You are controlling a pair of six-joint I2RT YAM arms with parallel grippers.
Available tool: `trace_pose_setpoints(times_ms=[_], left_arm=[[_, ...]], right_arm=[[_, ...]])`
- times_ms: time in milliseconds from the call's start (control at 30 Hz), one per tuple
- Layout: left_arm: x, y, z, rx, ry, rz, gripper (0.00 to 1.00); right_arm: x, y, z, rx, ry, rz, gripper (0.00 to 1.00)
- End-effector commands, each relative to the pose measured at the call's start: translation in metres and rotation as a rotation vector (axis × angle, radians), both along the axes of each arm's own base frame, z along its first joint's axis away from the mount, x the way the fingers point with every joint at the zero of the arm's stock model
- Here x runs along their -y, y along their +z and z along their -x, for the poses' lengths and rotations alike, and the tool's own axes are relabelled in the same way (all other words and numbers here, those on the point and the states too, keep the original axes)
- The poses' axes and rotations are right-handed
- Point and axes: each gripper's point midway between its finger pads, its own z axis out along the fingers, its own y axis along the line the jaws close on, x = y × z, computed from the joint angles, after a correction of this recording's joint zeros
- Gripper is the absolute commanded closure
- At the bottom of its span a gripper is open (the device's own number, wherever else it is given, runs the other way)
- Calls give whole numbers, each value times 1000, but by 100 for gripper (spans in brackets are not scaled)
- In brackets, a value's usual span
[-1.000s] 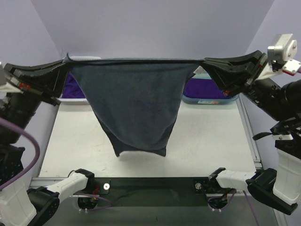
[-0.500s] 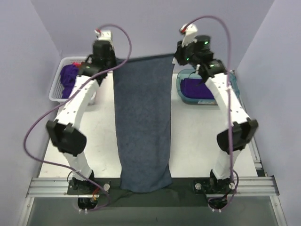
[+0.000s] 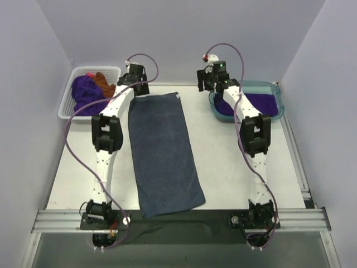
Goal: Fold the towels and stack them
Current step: Flatten out the crumpled towel, then fold the towel
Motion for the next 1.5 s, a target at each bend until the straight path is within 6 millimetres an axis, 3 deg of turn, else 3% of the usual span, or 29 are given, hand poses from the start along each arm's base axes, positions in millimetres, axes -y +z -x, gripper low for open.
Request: trace_pose_setpoints(times_ms=[0,33,67,100,133,167,200,233,300,333,400,433,467,533,567,633,667,767,900,1067,1267,1467], left_arm=[[-6,96,-12,197,37,42,6],[-6,112,-4,210,35,48,5],[-9,117,3,208,41,51,5],[-11,99,16,156,53,49,5],[-12,125,28,186,55,65,5],[-12,128,39,177,51,72,5],[-12,105,58,113,53,72,5],[-12,133,75,150,47,96,5],[2,131,104,114,-2,118,5],[2,124,136,74,-17,118,6],[23,117,171,38,-78,148,7],[22,99,205,-19,-89,149,9],[36,92,225,-41,-105,183,11],[41,63,272,-122,-134,211,13],[45,51,290,-155,-143,217,15],[60,39,322,-195,-176,257,17],[56,14,345,-258,-161,247,18],[48,-16,379,-332,-142,236,22],[41,-41,401,-389,-104,230,24],[37,-62,412,-451,-90,213,24],[35,-73,427,-512,-96,208,24],[38,-67,453,-559,-137,233,24]], right_arm=[[2,103,4,197,-35,-84,39],[3,120,18,208,-35,-97,39],[0,121,28,189,-35,-120,39],[-2,98,45,125,-21,-119,39],[-3,118,61,142,-12,-138,39],[-9,115,77,108,2,-144,39],[-12,111,91,83,14,-143,39],[-12,111,114,58,24,-142,40],[-23,97,150,-17,59,-132,41],[-20,83,177,-79,68,-113,43],[-33,69,212,-144,99,-101,48],[-35,70,230,-156,103,-101,51],[-32,44,254,-240,102,-79,55],[-42,30,292,-340,106,-131,61],[-38,3,314,-420,97,-123,63],[-47,-9,346,-479,119,-142,72],[-44,-30,365,-530,118,-111,75],[-53,-48,398,-583,172,-65,77],[-56,-81,426,-710,180,-20,77],[-46,-105,449,-835,137,40,77],[-2,-127,487,-973,10,162,77],[31,-127,531,-1047,-52,206,77]])
